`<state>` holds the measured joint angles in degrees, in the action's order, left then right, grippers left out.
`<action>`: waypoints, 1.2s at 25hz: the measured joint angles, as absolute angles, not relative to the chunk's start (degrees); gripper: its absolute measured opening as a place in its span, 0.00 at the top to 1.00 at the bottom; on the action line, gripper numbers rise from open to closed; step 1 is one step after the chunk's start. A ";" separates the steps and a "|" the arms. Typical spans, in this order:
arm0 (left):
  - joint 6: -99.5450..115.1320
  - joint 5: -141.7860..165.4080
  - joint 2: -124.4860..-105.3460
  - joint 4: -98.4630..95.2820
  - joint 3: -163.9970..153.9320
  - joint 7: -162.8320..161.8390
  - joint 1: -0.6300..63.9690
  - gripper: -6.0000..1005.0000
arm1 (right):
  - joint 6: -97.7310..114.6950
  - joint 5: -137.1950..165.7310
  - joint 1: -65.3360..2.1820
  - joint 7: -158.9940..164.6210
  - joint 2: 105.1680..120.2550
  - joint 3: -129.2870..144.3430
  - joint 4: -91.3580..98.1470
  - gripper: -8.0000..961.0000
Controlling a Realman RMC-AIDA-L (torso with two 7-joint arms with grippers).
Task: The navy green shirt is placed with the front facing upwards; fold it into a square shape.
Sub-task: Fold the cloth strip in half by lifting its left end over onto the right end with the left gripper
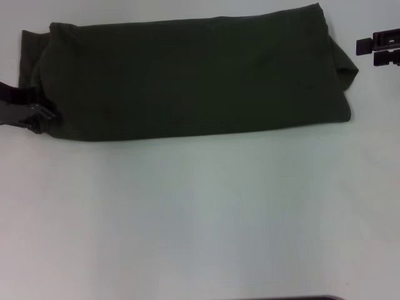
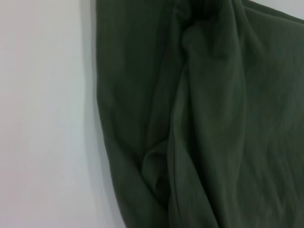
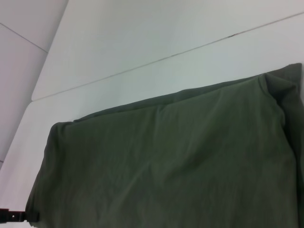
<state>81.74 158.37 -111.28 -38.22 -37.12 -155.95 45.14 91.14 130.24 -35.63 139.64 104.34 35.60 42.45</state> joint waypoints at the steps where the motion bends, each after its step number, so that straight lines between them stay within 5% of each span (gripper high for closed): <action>1: 81.82 158.37 -111.28 -38.22 -37.14 -155.95 45.15 0.62 | 91.14 130.23 -35.62 139.68 104.32 35.59 42.45 0.19; 15: 86.55 157.30 -111.11 -40.43 -36.67 -154.72 45.38 0.94 | 90.25 137.08 -34.89 141.91 103.50 34.92 42.94 0.19; 22: 86.74 156.95 -111.08 -40.46 -36.64 -154.51 45.46 0.94 | 89.52 139.13 -34.89 142.09 103.58 35.18 42.57 0.19; 30: 86.42 156.89 -111.33 -40.44 -36.66 -154.51 45.90 0.94 | 85.27 140.09 -35.37 142.03 105.98 35.19 39.57 0.19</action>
